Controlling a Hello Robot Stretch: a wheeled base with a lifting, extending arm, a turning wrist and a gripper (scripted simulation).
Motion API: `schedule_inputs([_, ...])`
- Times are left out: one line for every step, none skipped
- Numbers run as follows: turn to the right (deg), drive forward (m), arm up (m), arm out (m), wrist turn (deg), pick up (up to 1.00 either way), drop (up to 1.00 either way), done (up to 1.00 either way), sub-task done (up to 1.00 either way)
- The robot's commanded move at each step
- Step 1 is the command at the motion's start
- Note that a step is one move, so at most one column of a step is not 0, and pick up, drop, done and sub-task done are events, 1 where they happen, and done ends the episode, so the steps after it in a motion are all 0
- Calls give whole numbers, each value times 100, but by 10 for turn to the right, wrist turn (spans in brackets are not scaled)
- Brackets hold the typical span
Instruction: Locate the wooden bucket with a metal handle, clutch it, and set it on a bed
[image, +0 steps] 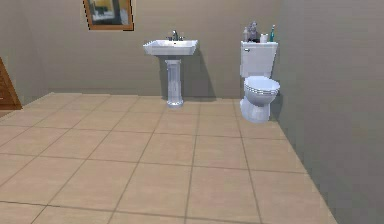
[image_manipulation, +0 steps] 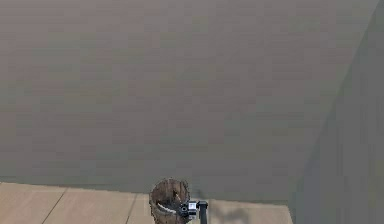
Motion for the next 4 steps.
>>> schedule_inputs([0,0,-30,0,0,0,0,0,0])
schedule_inputs([0,0,0,0,0,100,0,0,0])
schedule_inputs([0,0,10,0,0,0,0,0,0])
schedule_inputs([0,0,50,0,0,0,0,0,0])
